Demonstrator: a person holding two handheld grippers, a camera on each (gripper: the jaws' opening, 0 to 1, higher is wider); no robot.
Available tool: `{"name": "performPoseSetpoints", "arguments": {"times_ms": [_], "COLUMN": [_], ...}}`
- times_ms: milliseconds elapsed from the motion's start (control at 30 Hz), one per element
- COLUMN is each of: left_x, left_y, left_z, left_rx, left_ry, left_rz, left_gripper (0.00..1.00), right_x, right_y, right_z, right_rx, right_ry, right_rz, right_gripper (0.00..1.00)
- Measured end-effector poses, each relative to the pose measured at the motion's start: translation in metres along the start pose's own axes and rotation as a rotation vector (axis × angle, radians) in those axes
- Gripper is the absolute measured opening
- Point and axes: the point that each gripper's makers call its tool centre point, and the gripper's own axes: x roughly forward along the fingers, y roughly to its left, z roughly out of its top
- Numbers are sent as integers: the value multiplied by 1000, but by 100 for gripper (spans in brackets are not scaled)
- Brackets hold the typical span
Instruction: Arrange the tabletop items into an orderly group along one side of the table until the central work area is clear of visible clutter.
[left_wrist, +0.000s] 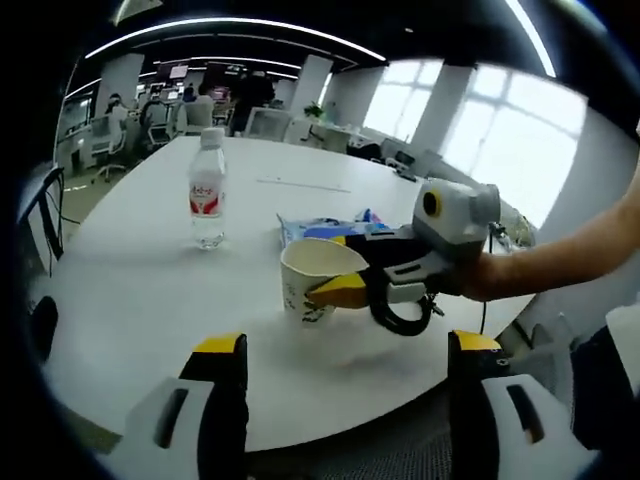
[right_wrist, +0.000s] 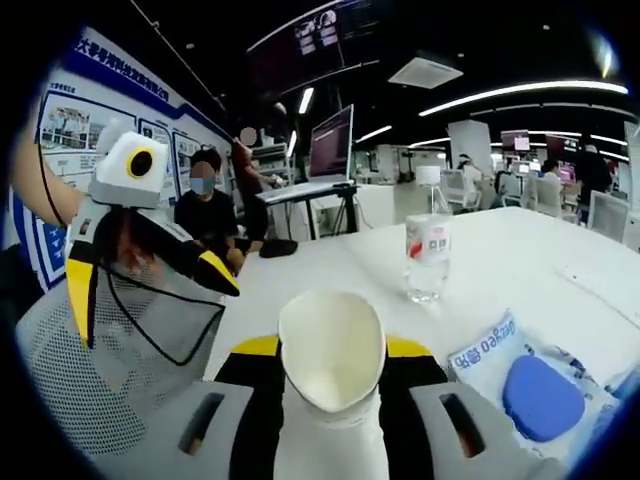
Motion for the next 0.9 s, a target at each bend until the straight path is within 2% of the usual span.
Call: {"name": "performPoseSetpoints", "arguments": {"times_ms": [67,167,267,633,900], "left_x": [1,0,-4,-5,-4], "left_y": [-1,2,5,13,17], "left_z": [6,6,11,11,10], "left_rx": [-6,-23,-45,-66,-83], "left_ry": [-31,-34,-64,-74,-71], "left_rz": [-12,-3,4,31,45], "left_gripper": [82,82,82,81,81], "right_x": [2,5,9,26,38], "right_y": [-4,-12,-24,-70,-93], "right_z": [2,5,11,25,34], "right_rx": [-12,-20,-22,-5,7], "right_ry": [1,7,2,-27,-58], "right_rz": [-4,-11,-23,-75,-95], "right_gripper": [34,34,34,35,35]}}
